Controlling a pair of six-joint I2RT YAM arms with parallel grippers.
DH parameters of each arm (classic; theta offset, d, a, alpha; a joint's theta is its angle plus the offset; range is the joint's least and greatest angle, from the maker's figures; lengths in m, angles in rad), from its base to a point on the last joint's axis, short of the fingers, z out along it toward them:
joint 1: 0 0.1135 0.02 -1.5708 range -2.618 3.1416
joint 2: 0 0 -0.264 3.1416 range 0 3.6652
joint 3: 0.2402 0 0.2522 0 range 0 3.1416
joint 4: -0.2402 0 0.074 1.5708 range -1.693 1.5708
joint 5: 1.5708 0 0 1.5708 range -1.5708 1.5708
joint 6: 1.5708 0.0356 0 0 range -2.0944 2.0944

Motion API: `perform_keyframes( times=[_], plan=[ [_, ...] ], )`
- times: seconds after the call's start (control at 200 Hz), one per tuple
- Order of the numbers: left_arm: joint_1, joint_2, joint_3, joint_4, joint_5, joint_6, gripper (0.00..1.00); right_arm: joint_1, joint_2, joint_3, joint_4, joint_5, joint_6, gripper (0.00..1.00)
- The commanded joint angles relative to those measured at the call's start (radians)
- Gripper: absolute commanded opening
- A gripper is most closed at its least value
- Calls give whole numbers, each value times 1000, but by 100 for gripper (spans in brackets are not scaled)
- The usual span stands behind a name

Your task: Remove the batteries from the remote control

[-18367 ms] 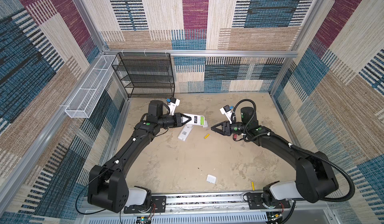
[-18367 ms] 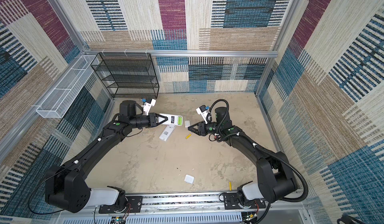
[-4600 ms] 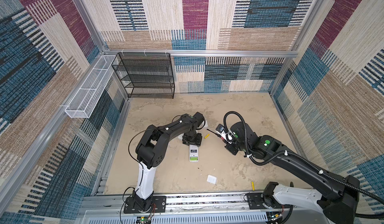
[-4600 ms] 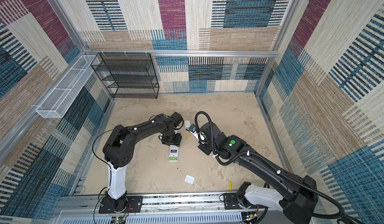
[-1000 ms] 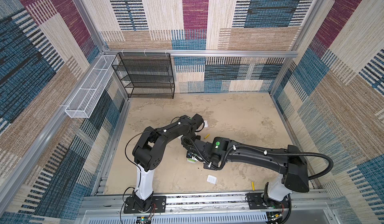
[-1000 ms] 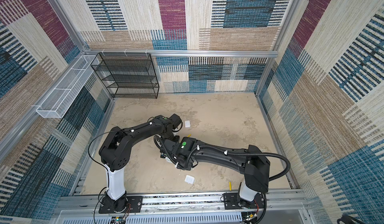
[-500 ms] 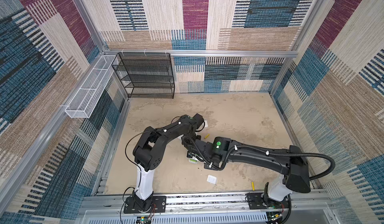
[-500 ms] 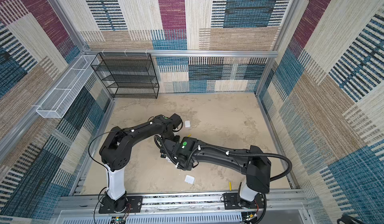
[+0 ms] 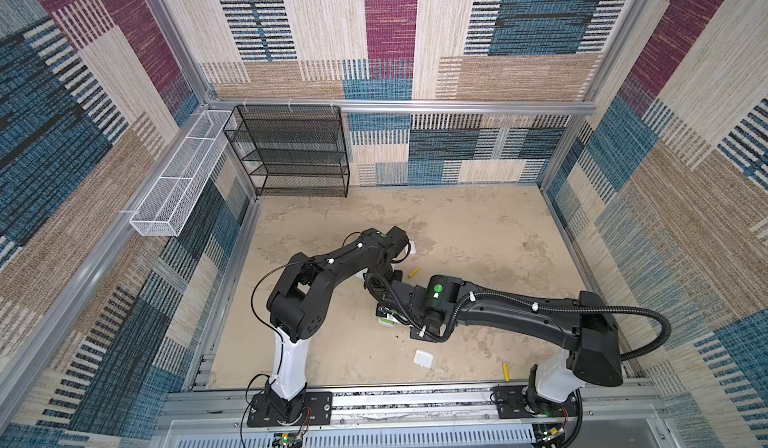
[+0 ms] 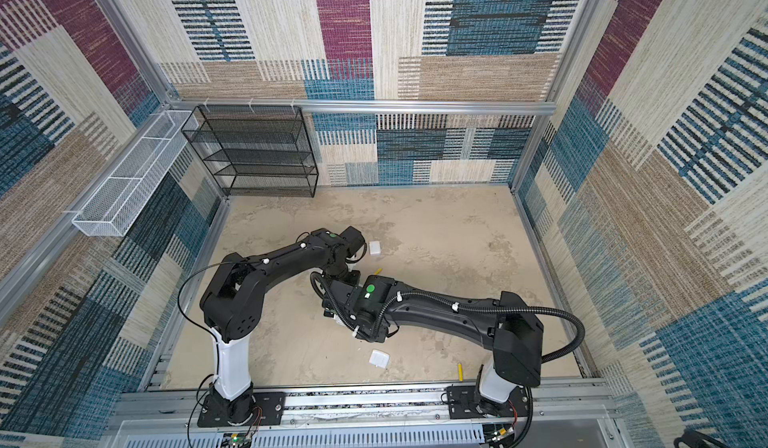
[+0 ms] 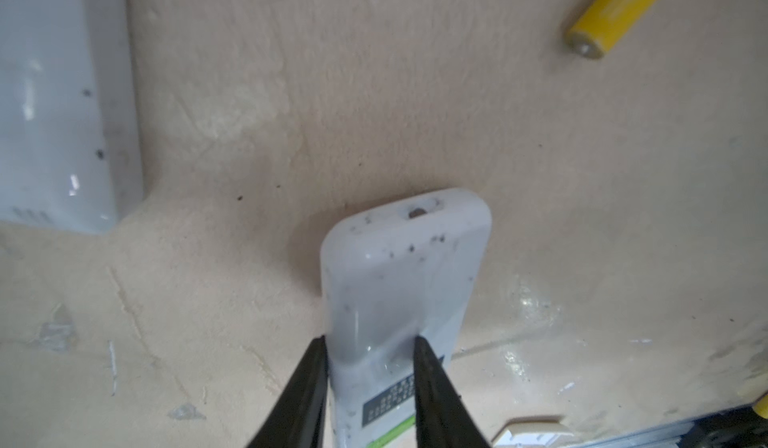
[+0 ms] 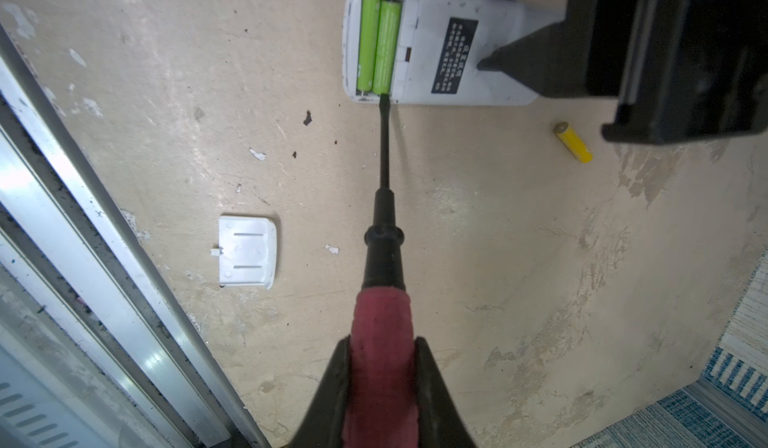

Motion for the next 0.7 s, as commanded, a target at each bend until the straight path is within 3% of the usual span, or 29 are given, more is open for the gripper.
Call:
perform_keyframes(
  times=[0.0,0.696],
  plan=[
    [-6,23,-11,1,-42,-9,35,2,-6,-6,3,15,8,0],
    [-10,29,-5,-11,-61,-7,34,3,-8,2,-15,13,18,0]
  ],
)
